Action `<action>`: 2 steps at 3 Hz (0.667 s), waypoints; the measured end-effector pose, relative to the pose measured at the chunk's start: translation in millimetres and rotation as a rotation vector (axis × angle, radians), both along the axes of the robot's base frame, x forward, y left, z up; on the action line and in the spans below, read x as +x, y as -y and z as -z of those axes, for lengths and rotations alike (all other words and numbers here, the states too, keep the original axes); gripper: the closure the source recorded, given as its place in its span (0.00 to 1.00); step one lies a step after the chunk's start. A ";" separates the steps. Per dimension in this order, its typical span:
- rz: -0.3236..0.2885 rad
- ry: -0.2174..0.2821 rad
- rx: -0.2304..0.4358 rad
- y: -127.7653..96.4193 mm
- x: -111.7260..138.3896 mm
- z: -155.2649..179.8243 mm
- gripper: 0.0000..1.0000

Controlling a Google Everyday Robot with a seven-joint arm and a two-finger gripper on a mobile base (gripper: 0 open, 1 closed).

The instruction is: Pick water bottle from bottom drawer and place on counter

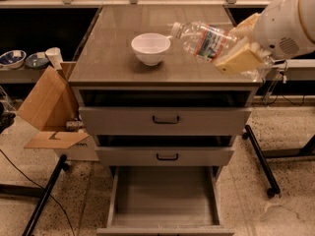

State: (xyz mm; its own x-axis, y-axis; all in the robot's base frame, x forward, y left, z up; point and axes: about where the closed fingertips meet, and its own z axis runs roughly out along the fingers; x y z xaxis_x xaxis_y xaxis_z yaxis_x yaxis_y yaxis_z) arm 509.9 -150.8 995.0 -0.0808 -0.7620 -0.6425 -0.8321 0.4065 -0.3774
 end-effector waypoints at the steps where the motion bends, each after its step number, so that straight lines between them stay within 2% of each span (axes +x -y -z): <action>1: 0.078 0.001 0.004 22.7 37.5 -4.0 1.00; 2: 0.169 0.001 -0.002 51.4 68.9 -9.1 1.00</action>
Offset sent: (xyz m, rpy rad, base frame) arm 0.1098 -0.1000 0.0167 -0.0109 -0.0013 -0.3142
